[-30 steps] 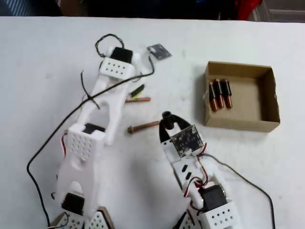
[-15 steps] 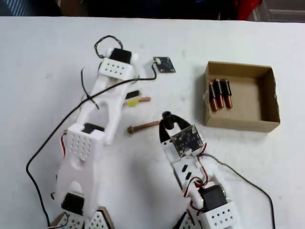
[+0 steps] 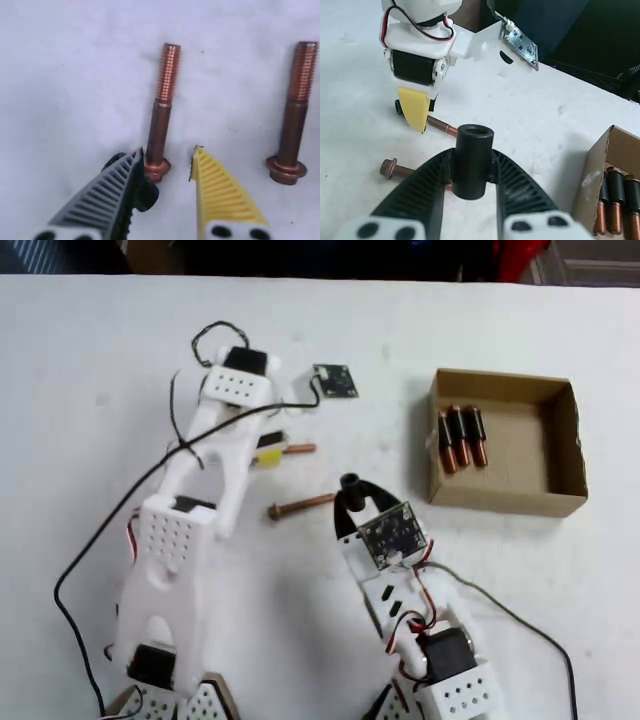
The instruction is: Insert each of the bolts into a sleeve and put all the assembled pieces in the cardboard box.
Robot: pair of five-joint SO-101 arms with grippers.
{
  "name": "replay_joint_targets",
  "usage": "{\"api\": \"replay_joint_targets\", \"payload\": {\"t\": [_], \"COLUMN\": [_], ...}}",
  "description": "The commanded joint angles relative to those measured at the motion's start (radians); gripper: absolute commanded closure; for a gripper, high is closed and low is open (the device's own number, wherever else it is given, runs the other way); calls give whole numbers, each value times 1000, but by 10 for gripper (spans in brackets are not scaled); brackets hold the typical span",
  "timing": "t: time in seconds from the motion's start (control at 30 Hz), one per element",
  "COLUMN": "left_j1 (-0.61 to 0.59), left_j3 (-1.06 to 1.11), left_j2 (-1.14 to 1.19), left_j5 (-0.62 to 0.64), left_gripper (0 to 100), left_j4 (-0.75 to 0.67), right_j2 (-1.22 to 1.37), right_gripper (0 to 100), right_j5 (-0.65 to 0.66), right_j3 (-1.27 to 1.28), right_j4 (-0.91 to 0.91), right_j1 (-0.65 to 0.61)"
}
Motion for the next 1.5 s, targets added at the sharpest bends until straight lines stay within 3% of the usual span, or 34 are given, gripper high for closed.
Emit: {"api": "replay_joint_targets", "payload": {"t": [0.0,0.23,0.47,0.97,1.2,1.47], "left_j1": [-7,-8,-5,25,28,28], "left_j3": [-100,-198,-253,-261,-264,-40], "left_j2": [15,139,174,162,122,-97], "left_j5": [-9,-69,-72,-66,-64,-64], "left_gripper": [817,832,982,978,978,978], "left_j4": [-15,-14,41,203,212,213], "right_j2": [-8,-8,-8,-8,-8,-8], "right_gripper": [981,981,981,981,981,981], "right_j5": [-5,-5,-5,-5,-5,-5], "right_j3": [23,23,23,23,23,23], "right_j4": [2,2,2,2,2,2], "right_j1": [8,8,8,7,7,7]}}
